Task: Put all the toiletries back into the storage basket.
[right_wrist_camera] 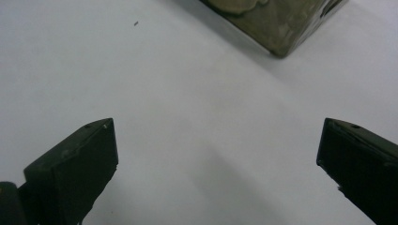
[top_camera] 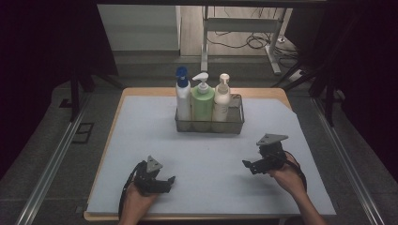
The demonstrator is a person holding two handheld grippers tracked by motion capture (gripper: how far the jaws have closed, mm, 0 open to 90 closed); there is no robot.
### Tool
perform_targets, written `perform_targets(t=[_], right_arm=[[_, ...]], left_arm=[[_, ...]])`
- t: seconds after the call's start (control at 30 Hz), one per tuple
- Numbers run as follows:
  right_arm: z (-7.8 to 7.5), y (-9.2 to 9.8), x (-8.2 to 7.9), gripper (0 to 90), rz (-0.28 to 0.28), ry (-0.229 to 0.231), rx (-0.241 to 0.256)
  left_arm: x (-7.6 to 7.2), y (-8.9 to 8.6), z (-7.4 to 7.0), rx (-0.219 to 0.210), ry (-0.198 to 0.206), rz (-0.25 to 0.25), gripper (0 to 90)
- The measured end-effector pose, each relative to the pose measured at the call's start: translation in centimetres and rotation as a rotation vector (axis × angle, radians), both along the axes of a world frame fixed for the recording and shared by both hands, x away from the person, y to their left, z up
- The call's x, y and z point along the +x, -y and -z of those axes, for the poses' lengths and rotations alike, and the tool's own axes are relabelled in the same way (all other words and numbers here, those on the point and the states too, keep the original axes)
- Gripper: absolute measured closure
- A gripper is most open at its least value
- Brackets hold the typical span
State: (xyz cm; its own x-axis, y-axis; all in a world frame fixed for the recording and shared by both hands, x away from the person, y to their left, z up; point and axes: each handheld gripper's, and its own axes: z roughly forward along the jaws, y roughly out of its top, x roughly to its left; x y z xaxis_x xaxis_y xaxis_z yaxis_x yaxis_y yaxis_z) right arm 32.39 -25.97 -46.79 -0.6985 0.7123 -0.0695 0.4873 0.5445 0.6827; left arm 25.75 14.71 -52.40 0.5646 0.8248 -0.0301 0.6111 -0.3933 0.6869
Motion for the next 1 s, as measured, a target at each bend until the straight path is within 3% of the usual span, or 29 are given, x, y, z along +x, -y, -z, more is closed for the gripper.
perform_targets(t=[0.33, 0.67, 0.8, 1.0], right_arm=[[2.6, 0.7, -1.3, 0.0, 0.007, -0.013, 0.022], [4.9, 1.4, -1.8, 0.0, 0.025, -0.055, 0.025], [5.4, 1.6, -1.9, 0.0, 0.031, -0.05, 0.054], [5.4, 1.7, -2.0, 0.0, 0.03, -0.046, 0.056]], left_arm=[[0.0, 0.0, 0.0, 0.0, 0.001, 0.0, 12.2], [0.0, 0.0, 0.0, 0.001, 0.001, 0.0, 12.2], [0.0, 0.0, 0.0, 0.0, 0.001, 0.0, 12.2], [0.0, 0.0, 0.0, 0.001, 0.0, 0.0, 12.1]])
